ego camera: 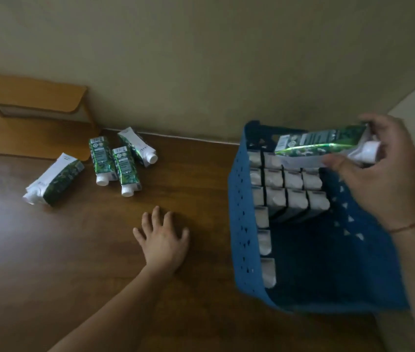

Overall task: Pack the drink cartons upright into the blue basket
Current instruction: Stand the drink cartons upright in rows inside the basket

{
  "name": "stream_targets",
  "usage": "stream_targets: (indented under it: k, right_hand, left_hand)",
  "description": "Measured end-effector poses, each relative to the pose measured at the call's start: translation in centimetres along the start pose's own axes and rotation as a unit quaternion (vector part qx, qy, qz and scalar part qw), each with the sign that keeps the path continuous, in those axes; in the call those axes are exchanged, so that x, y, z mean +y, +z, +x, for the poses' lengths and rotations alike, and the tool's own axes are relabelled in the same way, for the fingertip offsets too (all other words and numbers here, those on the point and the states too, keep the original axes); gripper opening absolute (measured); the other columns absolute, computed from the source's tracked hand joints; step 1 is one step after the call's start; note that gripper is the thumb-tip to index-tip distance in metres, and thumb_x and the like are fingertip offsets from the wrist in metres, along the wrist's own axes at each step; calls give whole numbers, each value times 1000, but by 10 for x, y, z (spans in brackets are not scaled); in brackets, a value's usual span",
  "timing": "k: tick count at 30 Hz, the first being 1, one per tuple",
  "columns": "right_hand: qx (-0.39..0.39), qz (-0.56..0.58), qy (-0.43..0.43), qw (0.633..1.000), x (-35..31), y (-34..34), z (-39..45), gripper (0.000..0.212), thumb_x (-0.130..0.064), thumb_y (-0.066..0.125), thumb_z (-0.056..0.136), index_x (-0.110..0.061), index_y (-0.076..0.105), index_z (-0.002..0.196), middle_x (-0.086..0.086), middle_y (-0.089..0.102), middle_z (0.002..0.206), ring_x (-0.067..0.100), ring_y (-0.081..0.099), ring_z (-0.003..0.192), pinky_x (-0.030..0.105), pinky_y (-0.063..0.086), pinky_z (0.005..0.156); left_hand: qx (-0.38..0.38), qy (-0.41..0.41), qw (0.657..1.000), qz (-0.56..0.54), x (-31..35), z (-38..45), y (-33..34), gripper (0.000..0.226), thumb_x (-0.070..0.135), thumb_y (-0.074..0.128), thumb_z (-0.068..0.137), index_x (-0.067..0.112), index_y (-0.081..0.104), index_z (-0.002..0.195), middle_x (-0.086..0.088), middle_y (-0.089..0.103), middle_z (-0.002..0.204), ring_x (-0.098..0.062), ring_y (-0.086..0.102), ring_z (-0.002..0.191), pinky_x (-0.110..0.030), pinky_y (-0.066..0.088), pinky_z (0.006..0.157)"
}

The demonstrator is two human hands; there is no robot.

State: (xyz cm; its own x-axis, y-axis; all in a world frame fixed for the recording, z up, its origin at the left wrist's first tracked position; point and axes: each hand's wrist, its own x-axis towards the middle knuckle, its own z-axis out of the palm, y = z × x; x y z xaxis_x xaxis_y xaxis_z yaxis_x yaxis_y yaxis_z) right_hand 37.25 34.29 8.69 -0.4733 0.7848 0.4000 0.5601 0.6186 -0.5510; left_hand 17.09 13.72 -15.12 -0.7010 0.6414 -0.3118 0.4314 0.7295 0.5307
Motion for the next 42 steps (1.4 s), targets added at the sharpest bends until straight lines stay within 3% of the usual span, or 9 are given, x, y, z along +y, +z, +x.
stream_targets:
  k: [3,6,11,17,24,28,32,36,42]
  right_hand:
    - [-47,-79,55,994,49,-27,-17,65,-30,86,64,-27,52,120,5,62,116,23,60,96,29,50,81]
    - [-151,-179,15,972,77,-38,-34,61,-21,87,64,-29,56,115,-5,57,108,23,56,94,32,43,79]
    - [-215,-139,-39,966,79,-31,-51,59,-25,87,65,-28,56,116,-14,53,113,19,58,101,38,50,81]
    - [-303,-166,-63,937,49,4,-45,58,-37,79,72,-37,50,123,-18,49,126,17,57,98,33,46,74]
    - [-356,-261,-68,895,59,81,-57,65,4,67,73,-18,35,124,6,29,121,25,53,59,44,51,52]
    - [-371,-271,-56,886,54,82,-62,75,6,66,73,-23,28,131,7,26,123,24,53,60,42,53,51]
    - [-404,-369,-64,834,21,69,-39,48,-4,59,79,-25,45,120,1,48,112,21,58,78,38,54,62]
    - [-312,-355,-94,876,-55,79,-13,29,-8,50,87,-23,51,112,-2,59,91,16,57,67,32,49,54]
    - [-291,-281,-129,905,-145,173,1,35,-45,52,90,-24,51,118,1,64,102,22,62,86,31,47,60]
  left_hand:
    - [-15,37,990,-138,39,-7,6,58,56,42,98,26,39,147,-1,28,161,-26,15,150,-52,14,123]
    - [-53,86,950,-295,69,-20,11,59,59,40,97,28,40,147,4,37,155,-15,31,143,-42,28,119]
    - [-92,159,908,-376,93,-35,9,78,80,36,84,35,35,148,17,43,148,14,44,125,-27,40,105]
    - [-123,171,906,-367,100,-43,6,79,83,33,84,40,28,151,11,37,157,-7,35,144,-49,34,117]
    - [-139,170,908,-356,98,-48,3,72,81,35,87,46,28,149,14,40,155,-5,39,141,-49,37,116]
    - [-165,176,916,-321,86,-51,-4,71,79,39,87,48,27,149,15,38,155,-5,43,137,-48,42,112]
    - [-135,159,951,-230,63,-48,-18,70,73,44,87,42,32,148,15,35,155,-8,39,139,-43,41,112]
    - [-88,80,964,-238,16,-31,-43,40,40,59,95,37,53,134,12,45,148,-11,42,137,-43,44,111]
    - [23,-2,996,-87,-69,-8,-89,44,37,58,95,31,51,138,4,42,150,-21,34,141,-44,36,116]
